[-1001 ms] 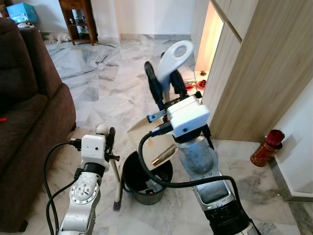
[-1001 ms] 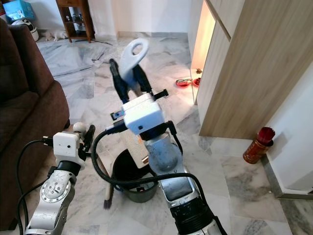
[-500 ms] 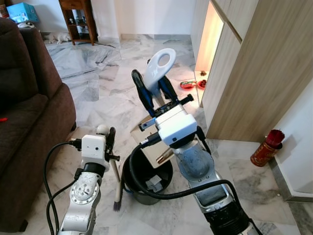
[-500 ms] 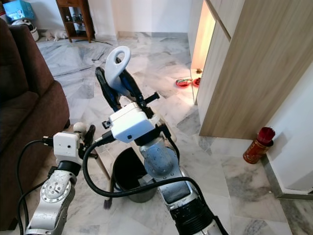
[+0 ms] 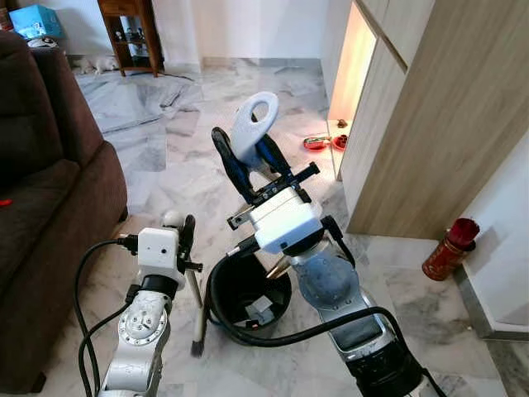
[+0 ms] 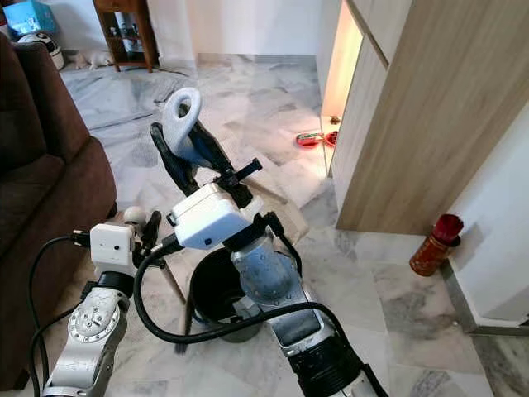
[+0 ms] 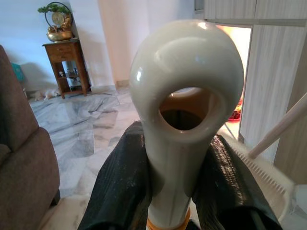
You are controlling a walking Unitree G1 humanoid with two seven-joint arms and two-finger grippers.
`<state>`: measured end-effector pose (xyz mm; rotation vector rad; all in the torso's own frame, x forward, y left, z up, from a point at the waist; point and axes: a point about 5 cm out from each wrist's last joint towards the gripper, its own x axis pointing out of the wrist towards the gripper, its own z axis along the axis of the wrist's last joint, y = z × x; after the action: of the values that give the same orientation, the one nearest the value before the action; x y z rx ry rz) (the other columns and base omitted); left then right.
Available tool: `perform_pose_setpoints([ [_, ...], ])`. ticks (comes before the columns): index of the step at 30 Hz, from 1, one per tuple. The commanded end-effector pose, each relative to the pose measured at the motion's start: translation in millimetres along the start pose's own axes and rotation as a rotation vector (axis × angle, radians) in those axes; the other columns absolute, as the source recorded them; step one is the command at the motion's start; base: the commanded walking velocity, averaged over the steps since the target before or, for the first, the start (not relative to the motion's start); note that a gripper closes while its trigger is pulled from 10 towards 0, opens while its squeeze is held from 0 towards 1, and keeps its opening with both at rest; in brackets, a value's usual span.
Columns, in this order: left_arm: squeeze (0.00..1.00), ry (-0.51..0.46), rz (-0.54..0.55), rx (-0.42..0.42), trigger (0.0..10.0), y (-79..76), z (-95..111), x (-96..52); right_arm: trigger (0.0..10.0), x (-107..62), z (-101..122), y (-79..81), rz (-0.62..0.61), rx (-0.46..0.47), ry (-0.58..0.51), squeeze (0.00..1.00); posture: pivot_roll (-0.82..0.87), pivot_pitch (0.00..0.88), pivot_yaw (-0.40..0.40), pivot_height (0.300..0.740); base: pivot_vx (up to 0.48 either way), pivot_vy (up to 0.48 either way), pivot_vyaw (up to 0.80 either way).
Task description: Sweep floor
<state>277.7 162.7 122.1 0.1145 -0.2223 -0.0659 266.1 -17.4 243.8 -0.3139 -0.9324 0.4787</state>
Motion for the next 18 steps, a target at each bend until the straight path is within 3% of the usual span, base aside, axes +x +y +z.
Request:
perform_pose_setpoints([
  [1, 0.00, -0.071, -0.008, -0.003, 10.0, -1.9, 12, 5.7, 10.0, 6.4, 16, -4.1, -0.014, -0.014, -0.086, 0.00, 0.14, 0.057, 0.005, 0.740, 0.000, 0.000, 0.00],
  [10, 0.00, -0.072, -0.009, -0.003, 10.0, -2.3, 12, 6.1, 10.0, 6.4, 15, -3.3, -0.005, -0.035, -0.090, 0.00, 0.14, 0.056, 0.005, 0.740, 0.000, 0.000, 0.00],
  [13, 0.00, -0.072, -0.011, -0.003, 10.0, -2.6, 12, 6.1, 10.0, 5.8, 12, -7.0, -0.025, -0.080, -0.075, 0.00, 0.14, 0.054, 0.006, 0.740, 0.000, 0.000, 0.00],
  [18, 0.00, -0.068, -0.013, -0.004, 10.0, -2.9, 12, 6.0, 10.0, 1.9, -5, -35.3, -0.100, -0.212, 0.001, 0.00, 0.14, 0.054, 0.006, 0.740, 0.000, 0.000, 0.00],
])
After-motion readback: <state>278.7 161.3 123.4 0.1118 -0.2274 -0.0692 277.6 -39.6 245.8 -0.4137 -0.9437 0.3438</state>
